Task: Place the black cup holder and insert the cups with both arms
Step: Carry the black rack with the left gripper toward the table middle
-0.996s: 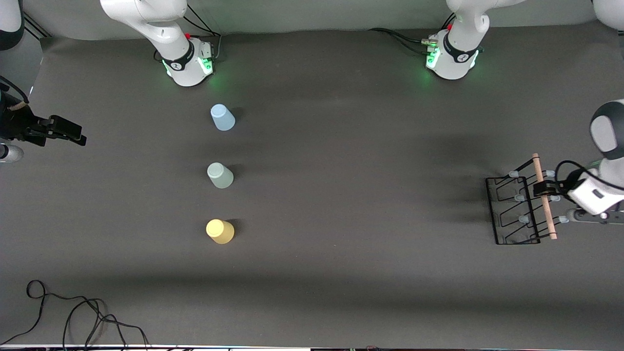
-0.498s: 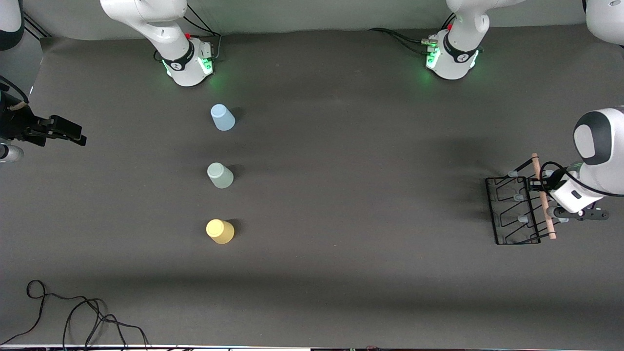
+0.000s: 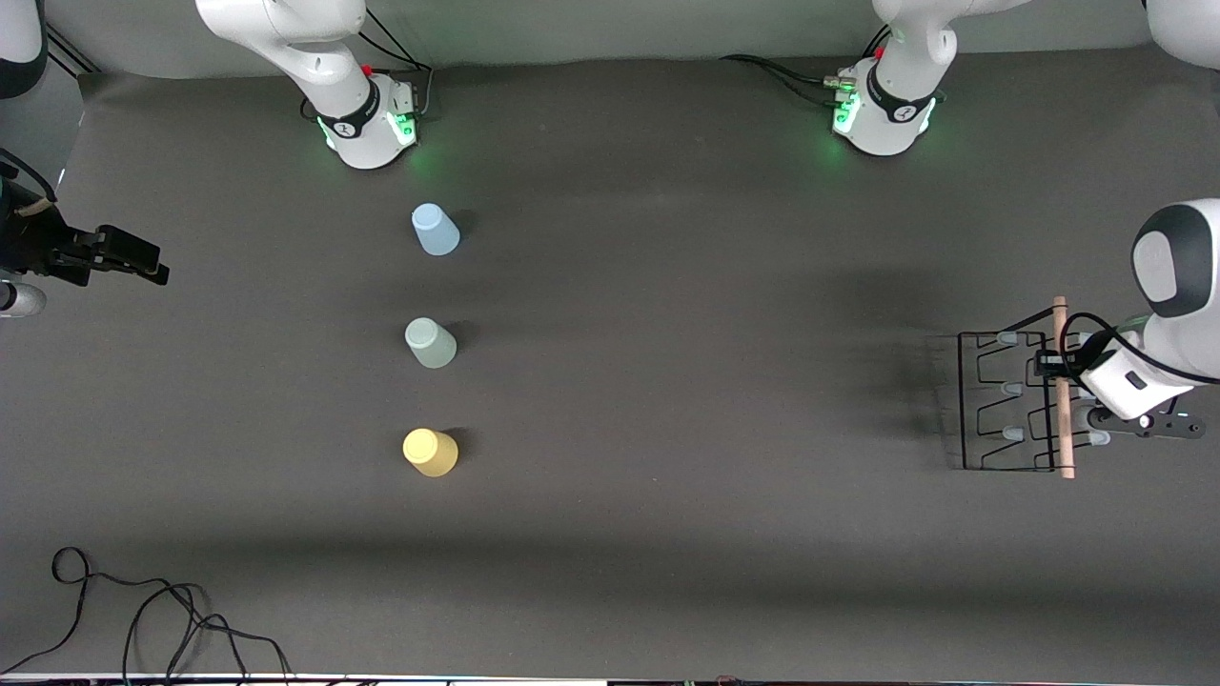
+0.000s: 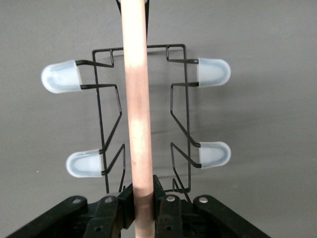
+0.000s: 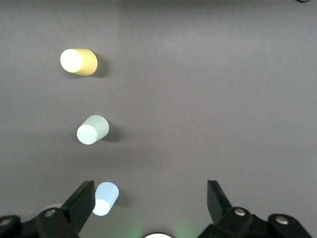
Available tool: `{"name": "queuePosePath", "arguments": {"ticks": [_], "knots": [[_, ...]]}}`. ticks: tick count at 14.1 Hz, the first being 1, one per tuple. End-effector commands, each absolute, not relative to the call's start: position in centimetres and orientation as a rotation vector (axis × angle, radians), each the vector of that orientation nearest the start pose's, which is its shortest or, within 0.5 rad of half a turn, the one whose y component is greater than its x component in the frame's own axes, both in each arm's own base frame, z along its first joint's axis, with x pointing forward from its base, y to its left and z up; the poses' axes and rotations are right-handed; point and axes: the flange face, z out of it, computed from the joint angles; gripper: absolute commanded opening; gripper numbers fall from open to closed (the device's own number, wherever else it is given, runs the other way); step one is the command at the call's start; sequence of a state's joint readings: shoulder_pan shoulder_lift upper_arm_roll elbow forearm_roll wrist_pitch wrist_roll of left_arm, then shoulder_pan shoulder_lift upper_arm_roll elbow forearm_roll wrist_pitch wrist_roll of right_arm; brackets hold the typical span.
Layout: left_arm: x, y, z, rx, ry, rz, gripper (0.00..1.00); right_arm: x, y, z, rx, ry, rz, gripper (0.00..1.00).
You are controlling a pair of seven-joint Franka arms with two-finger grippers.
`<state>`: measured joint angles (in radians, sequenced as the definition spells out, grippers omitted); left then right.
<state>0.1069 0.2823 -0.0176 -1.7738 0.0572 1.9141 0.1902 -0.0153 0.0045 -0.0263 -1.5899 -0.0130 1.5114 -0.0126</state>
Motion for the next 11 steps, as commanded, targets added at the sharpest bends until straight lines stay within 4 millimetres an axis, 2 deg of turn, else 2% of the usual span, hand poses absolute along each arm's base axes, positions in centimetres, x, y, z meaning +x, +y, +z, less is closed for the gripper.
{"name": "queuePosePath", "arguments": {"ticks": [1,5,8,11], "knots": [[61.0,1.1,42.5,-3.087,0.173,0.189,0.0,55.0,-2.5,61.3,-3.161,0.043,0.137,1.0],[61.0,-10.1,44.2,-3.088,0.044,0.107,0.0,55.0,-2.5,61.3,-3.161,0.043,0.137,1.0],[59.3,-19.7,44.8,-3.154,-0.041,0.089,0.0,55.0,-2.5,61.3,-3.161,0.043,0.137,1.0],[57.3,-28.6,44.3,-3.225,-0.062,0.142,0.0,54.9,-2.6,61.3,-3.16,0.045,0.139,1.0]]}}
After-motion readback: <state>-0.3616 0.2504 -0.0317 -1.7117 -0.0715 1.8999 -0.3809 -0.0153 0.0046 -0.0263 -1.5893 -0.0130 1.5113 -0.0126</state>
